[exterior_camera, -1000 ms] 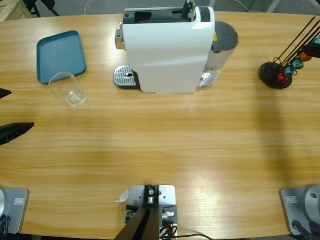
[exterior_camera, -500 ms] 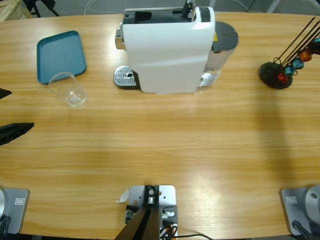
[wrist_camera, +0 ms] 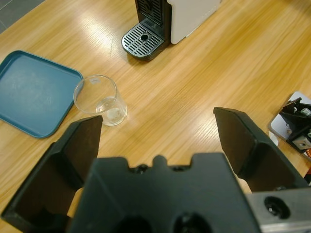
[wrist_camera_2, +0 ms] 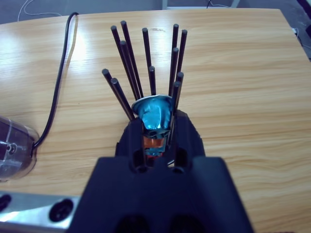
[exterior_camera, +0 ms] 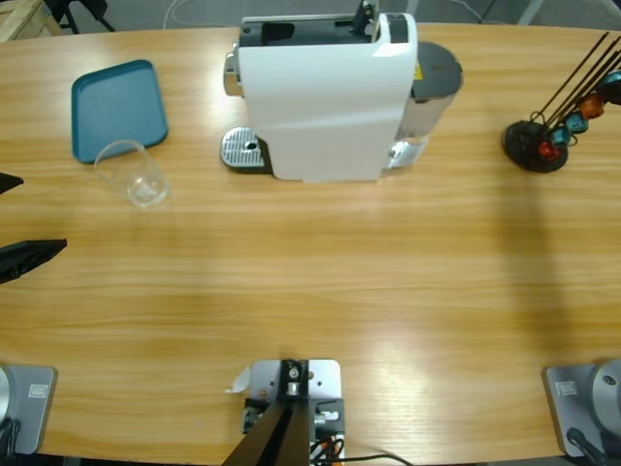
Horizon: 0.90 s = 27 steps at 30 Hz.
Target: Pour coffee
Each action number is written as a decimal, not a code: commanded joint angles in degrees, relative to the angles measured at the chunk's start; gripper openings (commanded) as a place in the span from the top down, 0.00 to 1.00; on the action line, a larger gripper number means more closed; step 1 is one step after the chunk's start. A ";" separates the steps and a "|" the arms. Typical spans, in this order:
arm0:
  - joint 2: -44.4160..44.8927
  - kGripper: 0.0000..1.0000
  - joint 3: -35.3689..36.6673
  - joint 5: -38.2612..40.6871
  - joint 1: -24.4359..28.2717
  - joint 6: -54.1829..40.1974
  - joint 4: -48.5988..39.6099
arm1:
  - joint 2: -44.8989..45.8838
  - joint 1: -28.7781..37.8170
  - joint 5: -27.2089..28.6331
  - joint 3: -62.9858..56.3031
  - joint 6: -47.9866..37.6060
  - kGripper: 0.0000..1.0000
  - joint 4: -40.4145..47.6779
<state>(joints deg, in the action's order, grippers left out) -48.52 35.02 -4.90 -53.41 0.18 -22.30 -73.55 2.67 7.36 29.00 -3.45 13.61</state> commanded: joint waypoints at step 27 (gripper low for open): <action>1.76 0.00 -2.50 0.03 0.50 0.33 0.93 | 10.85 0.23 1.15 12.71 0.61 1.00 -17.35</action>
<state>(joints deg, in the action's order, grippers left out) -48.20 34.96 -4.90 -53.41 0.18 -22.30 -67.86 2.60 7.33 37.60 -2.98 2.07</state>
